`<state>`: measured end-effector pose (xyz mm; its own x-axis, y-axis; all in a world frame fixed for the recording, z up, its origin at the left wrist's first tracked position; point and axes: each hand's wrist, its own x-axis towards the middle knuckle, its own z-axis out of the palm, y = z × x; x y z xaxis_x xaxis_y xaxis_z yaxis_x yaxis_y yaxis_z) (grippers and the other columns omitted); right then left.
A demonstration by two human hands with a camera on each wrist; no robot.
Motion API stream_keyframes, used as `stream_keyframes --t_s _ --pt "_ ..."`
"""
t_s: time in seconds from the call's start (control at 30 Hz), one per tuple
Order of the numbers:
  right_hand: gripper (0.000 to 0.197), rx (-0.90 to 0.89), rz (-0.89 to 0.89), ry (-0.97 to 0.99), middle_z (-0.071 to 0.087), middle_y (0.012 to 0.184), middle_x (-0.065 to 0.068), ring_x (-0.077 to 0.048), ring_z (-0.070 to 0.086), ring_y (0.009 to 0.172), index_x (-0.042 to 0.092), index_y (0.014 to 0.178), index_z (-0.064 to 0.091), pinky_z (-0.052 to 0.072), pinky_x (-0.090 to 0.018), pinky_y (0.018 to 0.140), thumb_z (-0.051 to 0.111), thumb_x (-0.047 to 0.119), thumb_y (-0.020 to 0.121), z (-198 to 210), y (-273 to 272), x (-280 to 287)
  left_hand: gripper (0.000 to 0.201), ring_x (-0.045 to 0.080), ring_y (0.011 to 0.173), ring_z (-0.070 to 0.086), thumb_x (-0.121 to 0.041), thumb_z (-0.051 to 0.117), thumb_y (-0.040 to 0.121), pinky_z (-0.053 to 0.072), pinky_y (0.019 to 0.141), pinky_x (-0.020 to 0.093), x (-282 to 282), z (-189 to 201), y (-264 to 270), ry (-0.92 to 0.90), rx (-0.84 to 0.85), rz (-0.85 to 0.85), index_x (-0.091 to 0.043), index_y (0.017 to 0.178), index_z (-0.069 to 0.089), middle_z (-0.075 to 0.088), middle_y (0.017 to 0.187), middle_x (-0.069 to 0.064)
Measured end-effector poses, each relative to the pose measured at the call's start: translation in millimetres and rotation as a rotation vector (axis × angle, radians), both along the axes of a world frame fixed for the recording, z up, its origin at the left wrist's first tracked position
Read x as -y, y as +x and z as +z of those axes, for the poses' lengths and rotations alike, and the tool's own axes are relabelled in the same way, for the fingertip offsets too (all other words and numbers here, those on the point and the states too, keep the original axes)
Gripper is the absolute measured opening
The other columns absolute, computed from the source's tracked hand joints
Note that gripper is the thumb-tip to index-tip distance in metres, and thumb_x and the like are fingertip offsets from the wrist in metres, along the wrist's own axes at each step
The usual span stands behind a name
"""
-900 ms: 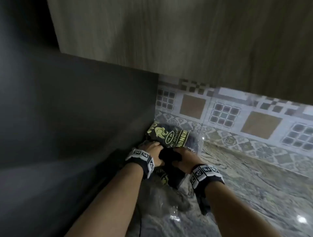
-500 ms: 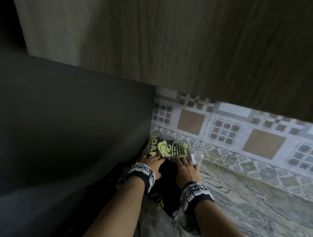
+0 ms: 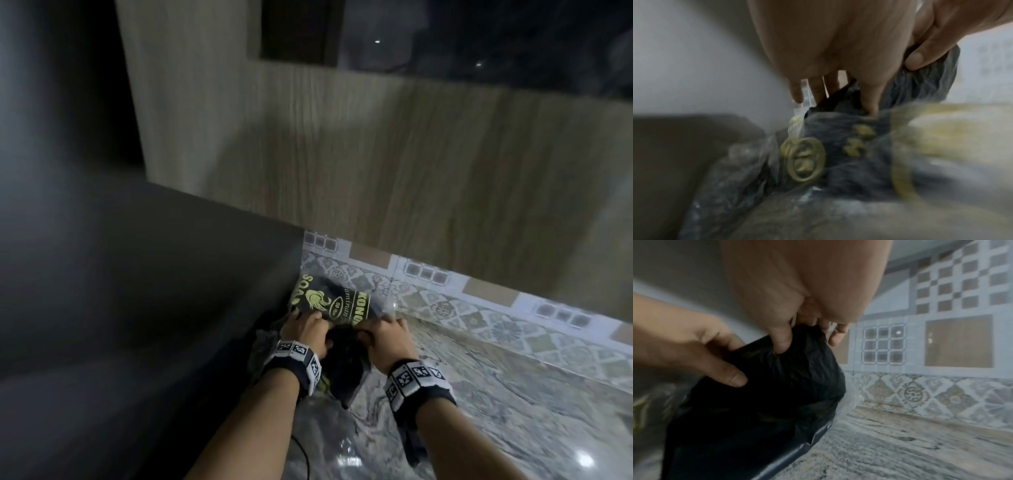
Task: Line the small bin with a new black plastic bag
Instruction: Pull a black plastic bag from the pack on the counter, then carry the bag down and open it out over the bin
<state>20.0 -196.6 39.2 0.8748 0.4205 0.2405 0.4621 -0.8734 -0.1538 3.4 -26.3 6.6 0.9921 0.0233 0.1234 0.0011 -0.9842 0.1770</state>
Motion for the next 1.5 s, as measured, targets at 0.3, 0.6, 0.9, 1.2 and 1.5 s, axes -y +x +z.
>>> stream_keyframes --t_s 0.3,0.6,0.9,1.2,1.5 --pt "0.029 -0.038 -0.08 0.258 0.071 0.105 0.0 -0.025 0.061 0.104 0.033 0.108 0.064 0.042 -0.037 0.096 0.065 0.034 0.079 100 -129 39 0.023 0.031 0.089 0.065 -0.03 0.058 0.088 0.051 0.074 0.034 19 112 -142 -0.346 -0.003 -0.014 -0.008 0.086 0.065 0.069 0.093 0.012" --pt "0.019 -0.238 0.03 0.458 0.069 0.092 -0.007 -0.028 0.065 0.094 0.017 0.1 0.066 0.048 -0.033 0.08 0.065 0.028 0.086 198 -277 26 0.012 0.024 0.079 0.065 -0.019 0.072 0.076 0.042 0.065 0.029 -25 207 -348 -0.585 0.0 0.095 -0.009 0.076 0.066 0.067 0.077 0.007" --pt "0.073 0.152 0.515 0.033 0.043 0.141 0.0 -0.027 0.036 0.128 0.033 0.137 0.044 0.027 -0.041 0.101 0.067 0.026 0.068 246 -400 -41 0.038 0.023 0.083 0.062 -0.029 0.072 0.08 0.043 0.071 0.026 -66 290 -473 -0.737 -0.054 0.432 -0.001 0.105 0.07 0.068 0.098 0.012" --pt "0.015 -0.163 0.603 0.37 0.072 0.091 -0.009 -0.028 0.066 0.091 0.02 0.091 0.066 0.051 -0.038 0.083 0.054 0.029 0.091 274 -414 -67 0.068 0.025 0.105 0.067 -0.069 0.06 0.074 0.049 0.097 0.042 -77 309 -539 -1.687 0.25 0.407 -0.02 0.121 0.066 0.069 0.119 0.008" --pt "0.026 -0.527 0.477 0.59 0.069 0.11 -0.01 -0.031 0.063 0.104 0.021 0.104 0.066 0.047 -0.048 0.098 0.052 0.035 0.089 267 -395 -70 0.034 0.029 0.089 0.066 -0.006 0.076 0.071 0.048 0.085 0.029 -48 313 -558 -1.125 0.432 0.765 0.0 0.104 0.068 0.07 0.096 0.013"
